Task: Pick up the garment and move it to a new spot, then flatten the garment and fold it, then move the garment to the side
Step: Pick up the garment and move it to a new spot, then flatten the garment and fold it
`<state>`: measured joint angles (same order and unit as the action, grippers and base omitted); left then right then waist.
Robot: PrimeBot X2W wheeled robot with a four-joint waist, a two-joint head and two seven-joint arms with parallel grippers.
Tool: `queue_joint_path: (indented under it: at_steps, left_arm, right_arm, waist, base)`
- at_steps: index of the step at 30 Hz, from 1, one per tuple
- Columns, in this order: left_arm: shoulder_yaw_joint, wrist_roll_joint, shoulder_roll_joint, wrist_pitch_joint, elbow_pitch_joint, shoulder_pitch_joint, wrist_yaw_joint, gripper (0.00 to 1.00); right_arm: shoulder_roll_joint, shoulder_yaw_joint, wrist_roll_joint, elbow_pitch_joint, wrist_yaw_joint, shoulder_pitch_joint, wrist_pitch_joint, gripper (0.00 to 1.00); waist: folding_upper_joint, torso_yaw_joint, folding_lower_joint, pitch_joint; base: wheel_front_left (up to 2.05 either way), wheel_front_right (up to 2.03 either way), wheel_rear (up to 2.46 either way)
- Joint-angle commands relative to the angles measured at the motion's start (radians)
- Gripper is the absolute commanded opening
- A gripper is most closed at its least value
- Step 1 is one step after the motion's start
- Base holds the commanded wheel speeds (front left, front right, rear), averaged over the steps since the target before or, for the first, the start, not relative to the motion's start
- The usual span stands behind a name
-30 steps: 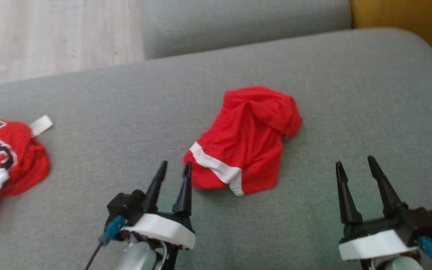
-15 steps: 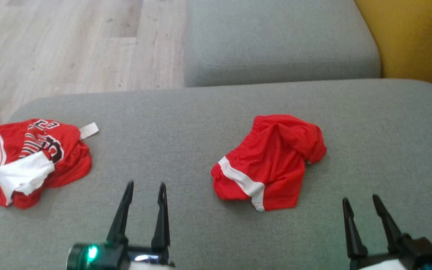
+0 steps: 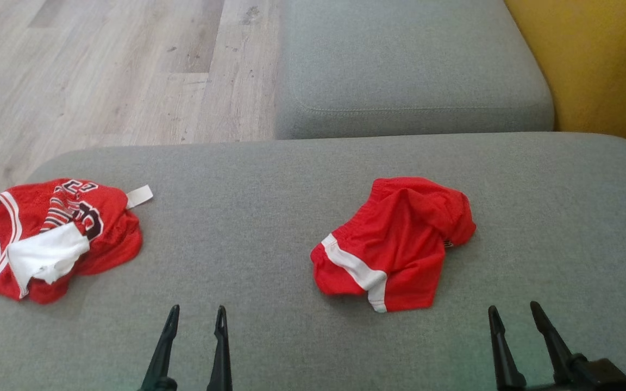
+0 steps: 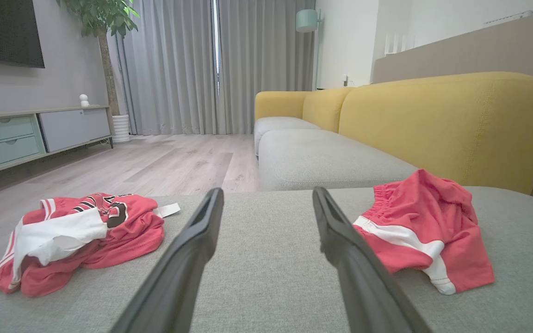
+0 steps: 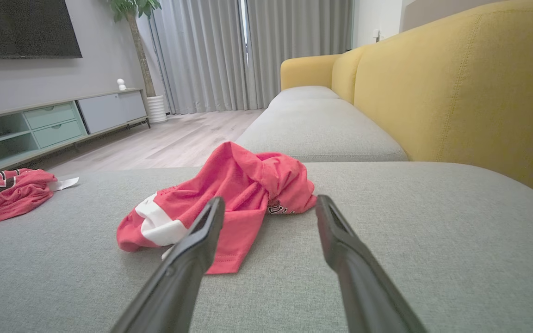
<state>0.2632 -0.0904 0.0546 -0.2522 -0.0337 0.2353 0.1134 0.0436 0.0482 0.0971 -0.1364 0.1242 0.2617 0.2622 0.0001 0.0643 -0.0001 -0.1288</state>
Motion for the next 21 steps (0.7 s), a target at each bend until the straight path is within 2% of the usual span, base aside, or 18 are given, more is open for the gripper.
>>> queue_joint_path:
  at_steps: [1,21]
  left_arm:
    - [-0.03,0.011,-0.004,-0.009,0.027,-0.042,-0.007,1.0]
    - [-0.018,0.006,-0.004,-0.01,-0.005,-0.059,-0.02,1.0]
  right_arm:
    - [0.007,0.025,0.007,0.029,0.007,-0.028,0.0,1.0]
    - [0.007,0.037,0.007,0.023,0.007,-0.039,0.0,1.0]
  waist:
    - [-0.0001,0.0,0.0001,0.003]
    - [-0.0001,-0.002,0.0001,0.023]
  base:
    - [0.0,0.0,0.0]
    - [0.0,0.0,0.0]
